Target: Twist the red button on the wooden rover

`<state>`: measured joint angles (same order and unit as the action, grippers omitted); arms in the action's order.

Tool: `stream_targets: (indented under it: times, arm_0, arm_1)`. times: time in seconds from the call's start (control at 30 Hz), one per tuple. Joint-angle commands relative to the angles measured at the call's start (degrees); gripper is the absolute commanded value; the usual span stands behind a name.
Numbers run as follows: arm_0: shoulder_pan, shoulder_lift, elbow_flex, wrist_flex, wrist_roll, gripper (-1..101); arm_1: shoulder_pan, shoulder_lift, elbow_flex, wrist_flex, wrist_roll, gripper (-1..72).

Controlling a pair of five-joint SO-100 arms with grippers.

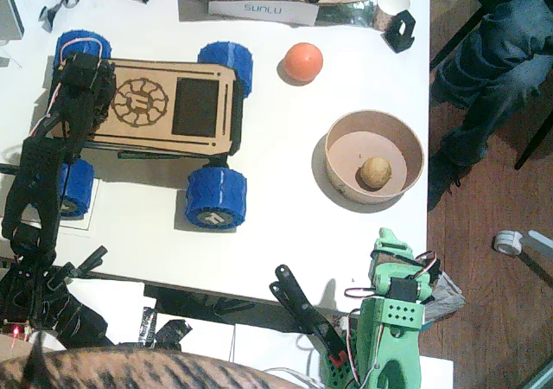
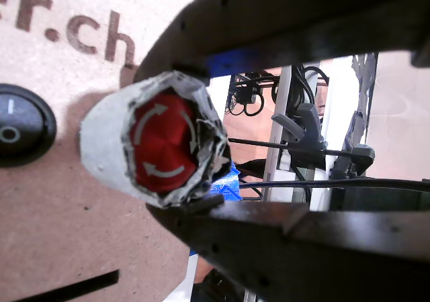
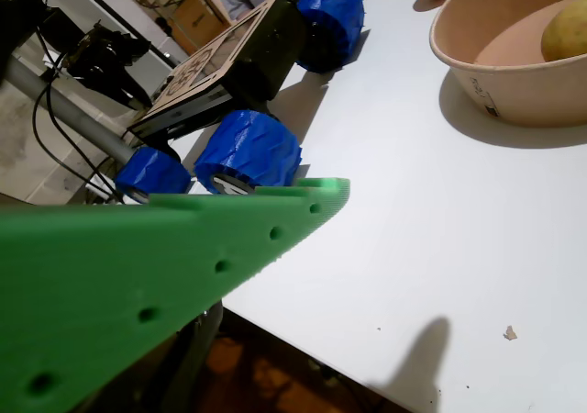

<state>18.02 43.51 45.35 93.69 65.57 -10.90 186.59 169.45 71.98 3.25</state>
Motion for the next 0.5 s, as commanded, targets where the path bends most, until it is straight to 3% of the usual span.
stream_targets:
  times: [0.0,0.47]
  arm_0:
    - [12.66,2.64,-0.79,-0.26,1.67,0]
    - [12.39,3.87,-0.79,-0.35,1.32,0]
  arm_1:
    - [0.26,-0.26,-0.35,-0.26,0.0,20.4]
    - [0.26,-0.26,-0.35,-0.26,0.0,20.4]
